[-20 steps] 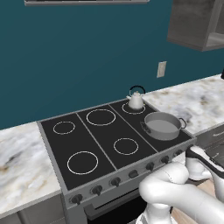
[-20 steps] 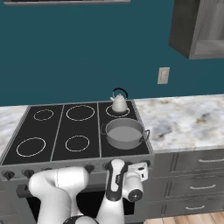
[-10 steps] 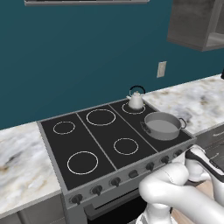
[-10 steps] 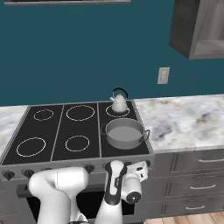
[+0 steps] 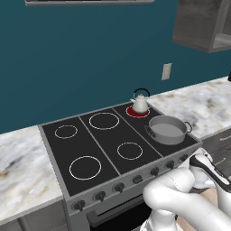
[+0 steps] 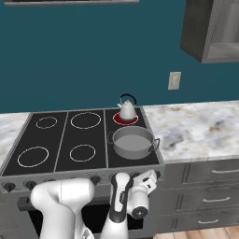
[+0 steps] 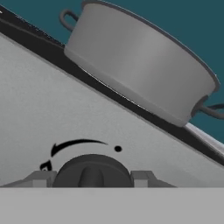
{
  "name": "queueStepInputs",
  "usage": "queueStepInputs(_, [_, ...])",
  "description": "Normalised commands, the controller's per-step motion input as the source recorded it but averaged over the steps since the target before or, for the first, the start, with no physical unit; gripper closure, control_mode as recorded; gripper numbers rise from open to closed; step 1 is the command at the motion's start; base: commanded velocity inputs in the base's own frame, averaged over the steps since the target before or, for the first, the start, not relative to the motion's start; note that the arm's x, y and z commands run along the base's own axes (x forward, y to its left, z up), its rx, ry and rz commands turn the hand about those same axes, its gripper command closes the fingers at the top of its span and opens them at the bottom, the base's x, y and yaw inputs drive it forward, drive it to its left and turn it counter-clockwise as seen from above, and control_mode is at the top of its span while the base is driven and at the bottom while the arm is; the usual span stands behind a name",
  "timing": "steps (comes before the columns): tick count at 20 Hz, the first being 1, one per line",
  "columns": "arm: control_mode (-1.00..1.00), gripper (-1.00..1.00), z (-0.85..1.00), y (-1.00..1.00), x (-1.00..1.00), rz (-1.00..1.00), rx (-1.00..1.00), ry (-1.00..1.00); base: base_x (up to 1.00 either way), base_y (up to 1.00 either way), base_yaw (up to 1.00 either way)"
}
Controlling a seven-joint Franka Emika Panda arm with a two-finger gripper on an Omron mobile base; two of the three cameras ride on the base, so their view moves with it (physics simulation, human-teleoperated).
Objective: Pick the kettle from the cabinet and place it on a stove burner. Then pick the pot from the counter and place it on another stove burner. Finally, turn both burners on.
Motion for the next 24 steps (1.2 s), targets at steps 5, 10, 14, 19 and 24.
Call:
queueStepInputs(5, [-1.0, 1.0, 0.0, -0.01, 0.0, 0.0, -0.14, -0.03, 0.0, 0.0, 0.0])
queueStepInputs(10, [-1.0, -1.0, -0.05, 0.0, 0.0, 0.0, -0.01, 0.04, 0.0, 0.0, 0.0])
queueStepInputs(14, [-1.0, -1.0, 0.0, -0.03, 0.0, 0.0, 0.01, 0.0, 0.0, 0.0, 0.0])
queueStepInputs(19, [-1.0, -1.0, 0.0, -0.15, 0.0, 0.0, 0.02, 0.0, 0.0, 0.0, 0.0])
queueStepInputs(24, [-1.0, -1.0, 0.0, -0.22, -0.04, 0.01, 0.03, 0.0, 0.0, 0.0, 0.0])
